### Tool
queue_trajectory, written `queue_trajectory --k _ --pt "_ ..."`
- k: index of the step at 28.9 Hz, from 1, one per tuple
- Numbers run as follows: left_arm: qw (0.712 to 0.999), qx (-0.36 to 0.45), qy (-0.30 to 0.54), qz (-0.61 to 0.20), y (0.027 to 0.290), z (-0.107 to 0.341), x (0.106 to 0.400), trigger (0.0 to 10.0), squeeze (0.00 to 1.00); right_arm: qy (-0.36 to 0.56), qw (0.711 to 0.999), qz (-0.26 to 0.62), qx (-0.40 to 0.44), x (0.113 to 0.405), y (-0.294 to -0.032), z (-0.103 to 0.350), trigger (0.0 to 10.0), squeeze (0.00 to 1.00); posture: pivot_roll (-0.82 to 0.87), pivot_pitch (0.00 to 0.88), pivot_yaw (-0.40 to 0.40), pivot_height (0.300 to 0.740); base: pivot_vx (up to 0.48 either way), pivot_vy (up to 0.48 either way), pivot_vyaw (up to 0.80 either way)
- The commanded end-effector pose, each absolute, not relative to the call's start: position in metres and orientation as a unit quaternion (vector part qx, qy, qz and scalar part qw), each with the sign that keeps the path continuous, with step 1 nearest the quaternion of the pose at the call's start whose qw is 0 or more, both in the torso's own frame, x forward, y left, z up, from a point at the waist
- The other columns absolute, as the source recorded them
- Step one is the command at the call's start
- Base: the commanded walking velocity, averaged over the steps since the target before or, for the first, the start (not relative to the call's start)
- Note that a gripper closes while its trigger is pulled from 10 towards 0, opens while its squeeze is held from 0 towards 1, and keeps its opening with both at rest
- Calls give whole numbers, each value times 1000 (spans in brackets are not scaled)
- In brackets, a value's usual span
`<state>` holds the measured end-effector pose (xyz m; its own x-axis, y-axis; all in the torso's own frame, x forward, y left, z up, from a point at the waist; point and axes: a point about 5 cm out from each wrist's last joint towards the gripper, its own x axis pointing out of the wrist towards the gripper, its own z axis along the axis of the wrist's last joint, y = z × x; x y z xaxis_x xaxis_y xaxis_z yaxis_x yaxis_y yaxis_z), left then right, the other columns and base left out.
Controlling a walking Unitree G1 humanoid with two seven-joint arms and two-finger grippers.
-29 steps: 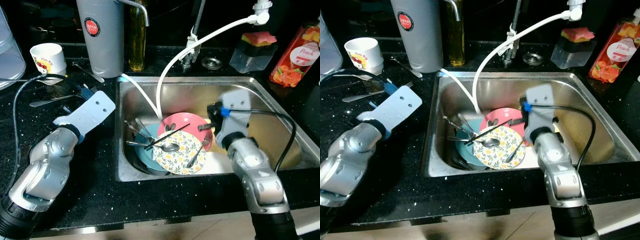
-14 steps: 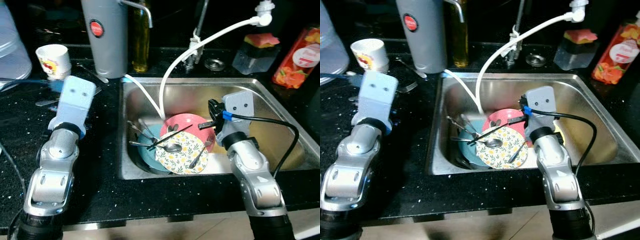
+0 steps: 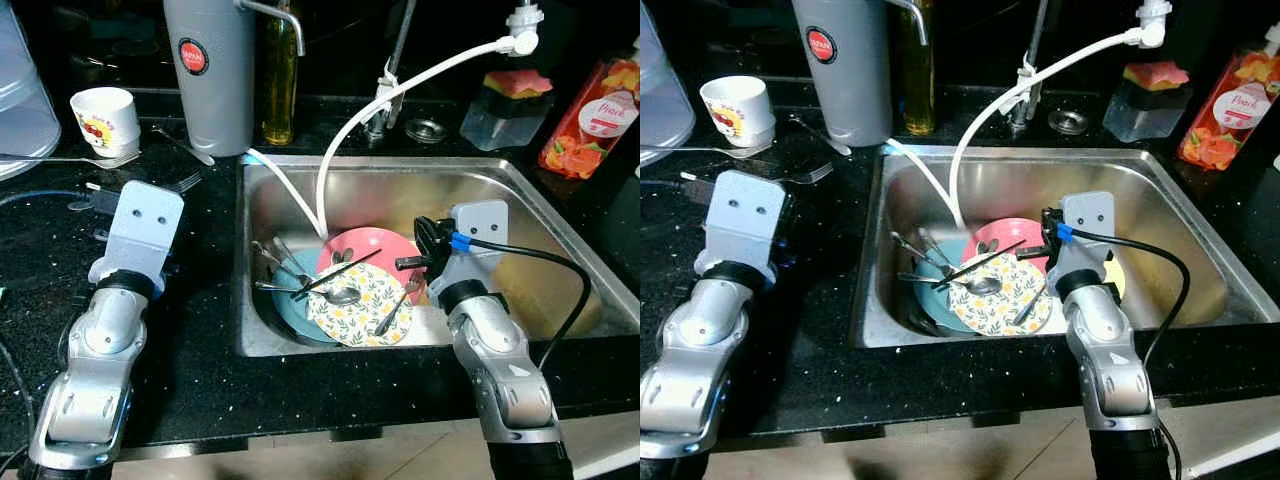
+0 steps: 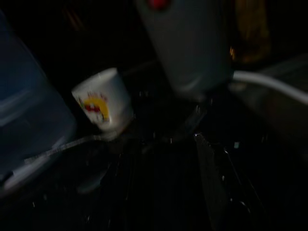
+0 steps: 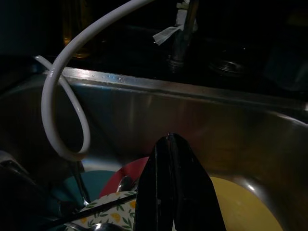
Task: Kitchen organization
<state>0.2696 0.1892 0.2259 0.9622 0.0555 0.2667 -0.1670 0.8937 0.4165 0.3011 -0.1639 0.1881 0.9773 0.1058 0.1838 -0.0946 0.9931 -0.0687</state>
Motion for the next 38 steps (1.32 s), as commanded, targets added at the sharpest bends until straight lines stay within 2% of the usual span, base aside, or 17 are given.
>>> queue_trajectory --k 1,4,8,14,17,20,25,30,38 --pt "959 234 -153 45 182 231 268 10000 0 -92 994 45 -25 300 -167 185 10000 0 198 58 -74 740 0 0 0" --pt "959 221 -170 56 182 230 263 10000 0 -92 994 45 -25 300 -167 186 10000 0 195 60 -73 740 0 0 0" --pt "979 145 -131 50 182 220 255 10000 0 -90 995 45 -26 299 -169 185 10000 0 191 63 -73 740 0 0 0" --pt "989 95 -103 42 177 224 248 10000 0 -84 995 46 -28 298 -170 183 10000 0 190 67 -68 740 0 0 0" --pt "992 90 -86 32 176 225 247 10000 0 -83 995 47 -28 298 -170 182 10000 0 191 66 -68 740 0 0 0" --pt "996 92 0 19 182 213 247 10000 0 -79 995 48 -30 299 -168 181 10000 0 187 68 -65 740 0 0 0" --pt "993 105 49 19 193 200 241 10000 0 -66 996 53 -32 298 -166 177 10000 0 187 69 -64 740 0 0 0" --pt "992 125 -19 -10 189 203 227 10000 0 -45 996 70 -11 288 -155 169 10000 0 187 72 -68 740 0 0 0" --pt "987 154 -46 -21 185 203 222 10000 0 -36 995 90 15 271 -143 169 10000 0 184 70 -85 740 0 0 0"
